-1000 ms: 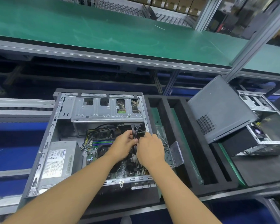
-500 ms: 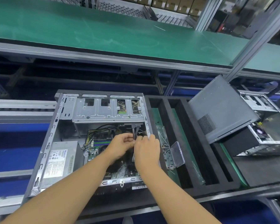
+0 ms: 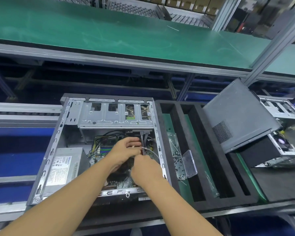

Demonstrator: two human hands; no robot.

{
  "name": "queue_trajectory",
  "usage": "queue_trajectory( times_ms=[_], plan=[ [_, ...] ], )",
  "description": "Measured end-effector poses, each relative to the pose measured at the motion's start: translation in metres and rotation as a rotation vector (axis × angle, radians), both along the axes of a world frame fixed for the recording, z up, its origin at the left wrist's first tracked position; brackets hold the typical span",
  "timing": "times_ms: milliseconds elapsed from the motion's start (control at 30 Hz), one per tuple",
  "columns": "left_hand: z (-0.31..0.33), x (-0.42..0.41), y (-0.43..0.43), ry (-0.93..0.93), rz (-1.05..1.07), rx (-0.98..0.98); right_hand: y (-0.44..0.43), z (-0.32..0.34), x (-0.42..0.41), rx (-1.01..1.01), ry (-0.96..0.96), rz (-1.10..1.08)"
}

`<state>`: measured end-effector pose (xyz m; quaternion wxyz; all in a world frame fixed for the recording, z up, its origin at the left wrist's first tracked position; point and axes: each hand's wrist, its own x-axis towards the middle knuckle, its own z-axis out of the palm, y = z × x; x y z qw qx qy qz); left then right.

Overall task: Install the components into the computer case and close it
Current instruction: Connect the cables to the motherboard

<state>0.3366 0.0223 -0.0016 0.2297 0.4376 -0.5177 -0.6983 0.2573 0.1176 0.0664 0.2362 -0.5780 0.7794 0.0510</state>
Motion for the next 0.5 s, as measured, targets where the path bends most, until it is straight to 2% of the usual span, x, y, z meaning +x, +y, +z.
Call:
queue_trajectory(
  times_ms=[100,167,233,300,367,433,500],
  plan=[
    [0.003,0.012,0.0,-0.124,0.117,-0.049,-0.009,-0.001,-0.002,-0.191,-0.244,-0.14],
    [0.006,0.019,0.002,-0.244,0.183,-0.141,-0.013,-0.003,-0.002,-0.229,-0.392,-0.165],
    [0.01,0.025,0.005,-0.312,0.218,-0.181,-0.015,-0.007,0.0,-0.217,-0.462,-0.136],
    [0.017,0.029,0.009,-0.379,0.164,-0.197,-0.018,-0.012,0.001,-0.184,-0.475,-0.119],
    [0.023,0.033,0.014,-0.447,0.018,-0.266,-0.021,-0.017,0.001,-0.188,-0.466,-0.152],
    [0.025,0.038,0.018,-0.466,-0.02,-0.344,-0.021,-0.018,-0.002,-0.296,-0.465,-0.212],
    [0.025,0.042,0.021,-0.478,0.014,-0.392,-0.019,-0.018,-0.004,-0.478,-0.363,-0.207]
  ],
)
